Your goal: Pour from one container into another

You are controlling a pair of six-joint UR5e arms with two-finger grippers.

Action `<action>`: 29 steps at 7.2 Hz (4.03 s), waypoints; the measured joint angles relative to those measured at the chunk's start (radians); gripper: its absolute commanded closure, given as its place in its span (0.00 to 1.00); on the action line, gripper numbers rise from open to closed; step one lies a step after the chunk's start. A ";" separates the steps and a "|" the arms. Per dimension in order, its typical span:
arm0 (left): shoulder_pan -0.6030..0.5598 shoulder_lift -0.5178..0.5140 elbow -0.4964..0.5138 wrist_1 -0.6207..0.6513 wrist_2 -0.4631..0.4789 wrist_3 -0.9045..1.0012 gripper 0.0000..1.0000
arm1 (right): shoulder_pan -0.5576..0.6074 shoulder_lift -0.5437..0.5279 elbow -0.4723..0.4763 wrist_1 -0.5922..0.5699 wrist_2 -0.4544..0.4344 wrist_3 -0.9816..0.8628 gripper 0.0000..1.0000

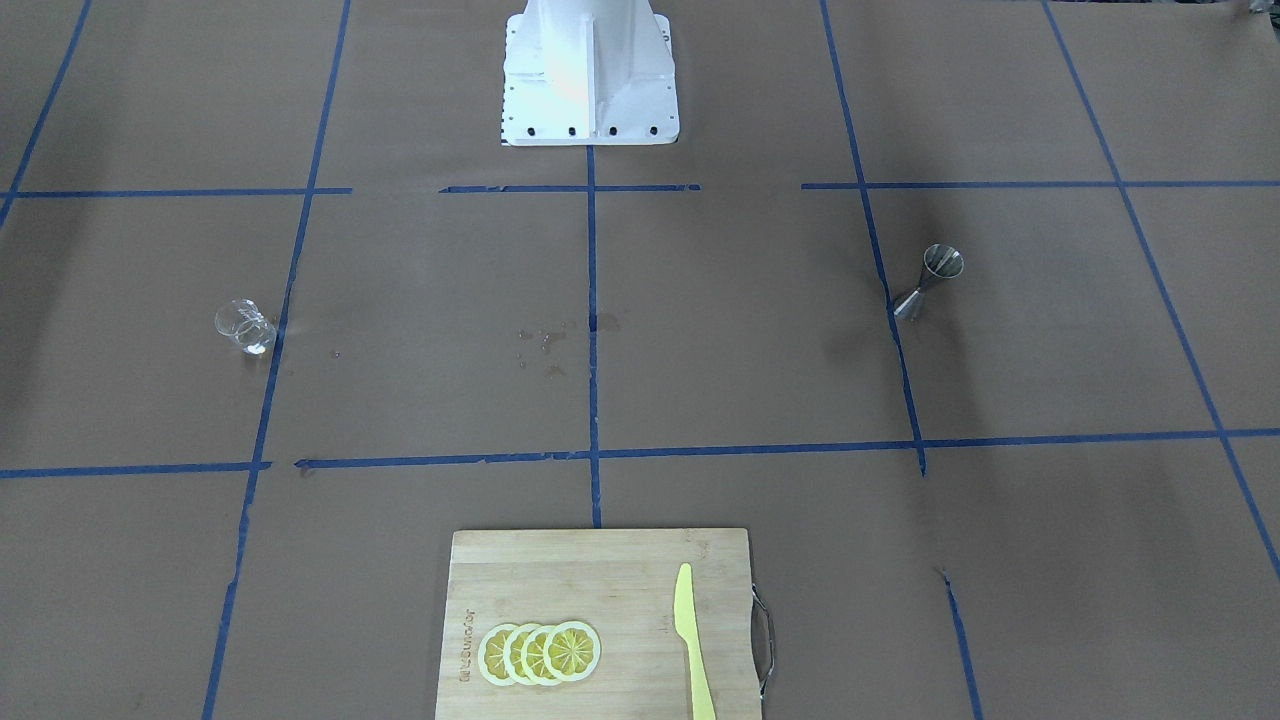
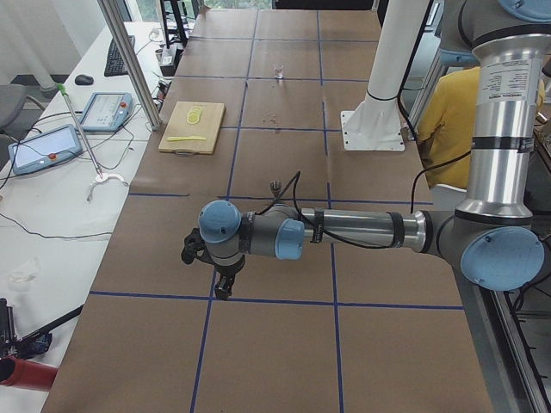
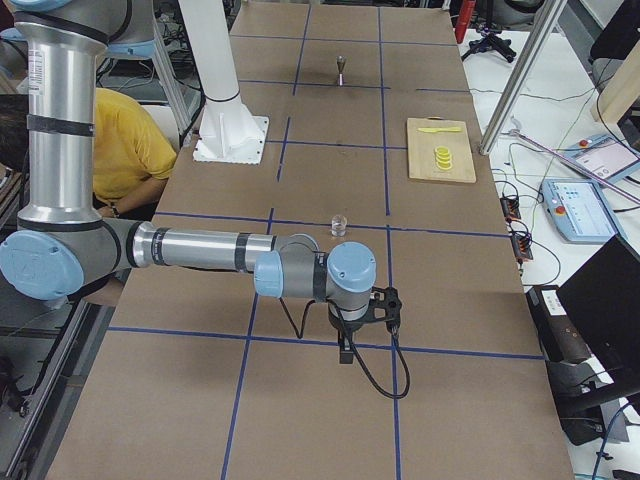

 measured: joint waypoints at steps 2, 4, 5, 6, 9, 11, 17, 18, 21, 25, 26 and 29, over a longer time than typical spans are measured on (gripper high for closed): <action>0.000 -0.002 -0.004 -0.001 0.000 0.003 0.00 | -0.001 0.000 0.017 -0.003 0.001 0.000 0.00; 0.000 -0.002 -0.027 -0.006 0.000 0.007 0.00 | -0.002 -0.001 0.024 -0.004 0.001 0.002 0.00; 0.000 -0.004 -0.037 -0.016 0.001 0.008 0.00 | -0.002 -0.001 0.027 -0.002 0.002 0.004 0.00; 0.001 -0.004 -0.040 -0.041 0.002 0.006 0.00 | -0.003 -0.001 0.034 -0.001 0.010 0.006 0.00; 0.001 -0.004 -0.033 -0.170 -0.010 0.006 0.00 | -0.004 0.012 0.047 0.033 0.062 0.009 0.00; 0.001 -0.006 -0.018 -0.328 -0.010 0.001 0.00 | -0.003 0.018 0.046 0.090 0.068 0.013 0.00; 0.017 -0.036 -0.008 -0.660 -0.024 -0.123 0.00 | -0.004 0.015 0.033 0.192 0.068 -0.003 0.00; 0.045 -0.028 -0.030 -0.711 -0.037 -0.171 0.00 | -0.004 0.017 0.033 0.195 0.065 -0.004 0.00; 0.188 -0.005 -0.218 -0.808 0.066 -0.553 0.00 | -0.003 0.013 0.038 0.196 0.064 -0.003 0.00; 0.625 0.097 -0.472 -0.818 0.693 -0.956 0.00 | -0.003 0.009 0.040 0.195 0.064 0.018 0.00; 0.726 0.114 -0.487 -0.817 0.883 -1.019 0.00 | -0.003 0.008 0.041 0.195 0.064 0.027 0.00; 1.047 0.201 -0.488 -0.815 1.422 -1.240 0.00 | -0.003 0.007 0.041 0.195 0.065 0.035 0.00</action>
